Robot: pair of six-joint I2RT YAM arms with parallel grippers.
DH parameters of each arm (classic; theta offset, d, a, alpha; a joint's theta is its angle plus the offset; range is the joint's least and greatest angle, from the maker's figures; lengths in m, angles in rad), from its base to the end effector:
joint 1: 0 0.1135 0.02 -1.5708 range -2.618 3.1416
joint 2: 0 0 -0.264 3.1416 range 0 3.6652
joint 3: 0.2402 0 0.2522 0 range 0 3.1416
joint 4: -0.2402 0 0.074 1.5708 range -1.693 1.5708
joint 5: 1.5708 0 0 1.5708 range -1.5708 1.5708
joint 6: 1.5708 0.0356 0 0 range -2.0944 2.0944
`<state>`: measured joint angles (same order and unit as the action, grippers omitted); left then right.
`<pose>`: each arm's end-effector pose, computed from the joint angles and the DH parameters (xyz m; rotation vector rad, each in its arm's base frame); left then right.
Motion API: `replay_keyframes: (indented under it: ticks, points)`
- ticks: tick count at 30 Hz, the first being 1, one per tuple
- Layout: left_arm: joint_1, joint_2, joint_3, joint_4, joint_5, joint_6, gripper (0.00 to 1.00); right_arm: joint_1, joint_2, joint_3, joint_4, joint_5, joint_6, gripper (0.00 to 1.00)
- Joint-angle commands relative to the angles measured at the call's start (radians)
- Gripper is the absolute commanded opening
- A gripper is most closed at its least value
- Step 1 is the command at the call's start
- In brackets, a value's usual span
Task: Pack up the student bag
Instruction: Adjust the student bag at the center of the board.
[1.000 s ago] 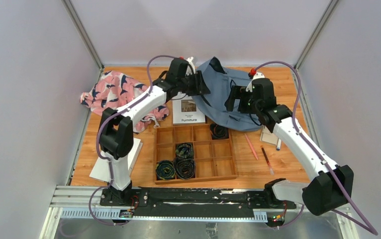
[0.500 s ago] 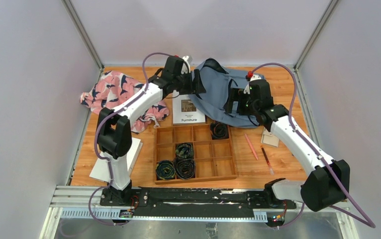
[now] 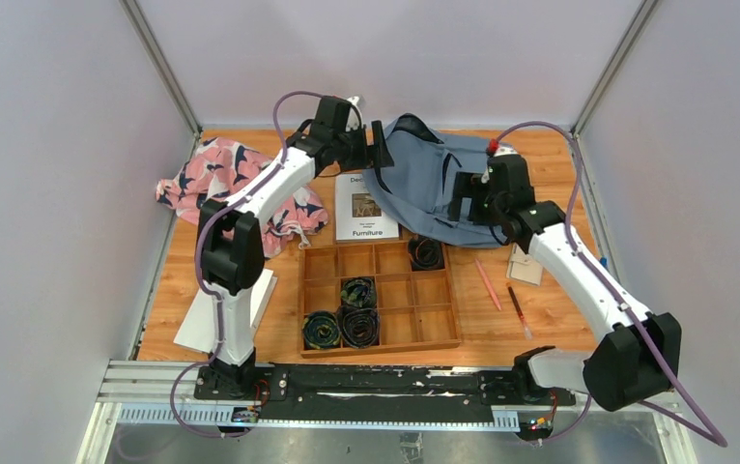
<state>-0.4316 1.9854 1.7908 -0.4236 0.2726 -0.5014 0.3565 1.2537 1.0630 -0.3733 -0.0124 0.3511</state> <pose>0.4197 -0.2039 0.3039 0.0817 2.2833 -0.8080 0.2643 0.0989 0.3182 -0.0132 2.1651 0.4257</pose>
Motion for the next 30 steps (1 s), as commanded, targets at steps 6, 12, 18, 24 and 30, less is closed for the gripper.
replay_keyframes:
  ticks: [6,12,18,24,30]
  points:
    - [-0.002,0.027,-0.022,-0.015,0.040,-0.016,0.86,-0.507,0.091,0.047,-0.340,0.513,0.188,0.98]
    - [-0.001,0.007,-0.050,-0.030,0.036,0.000,0.86,-0.594,0.175,-0.039,-0.291,0.499,0.200,0.99]
    - [-0.001,-0.014,-0.066,-0.038,0.014,0.006,0.87,-0.591,0.156,-0.104,-0.223,0.350,0.117,0.98]
    - [-0.001,-0.031,-0.089,-0.025,0.022,-0.009,0.87,-0.593,0.119,-0.115,-0.220,0.378,0.104,0.99]
    - [-0.001,-0.033,-0.062,-0.056,-0.049,0.007,0.88,-0.597,0.104,-0.098,-0.209,0.325,0.077,0.99]
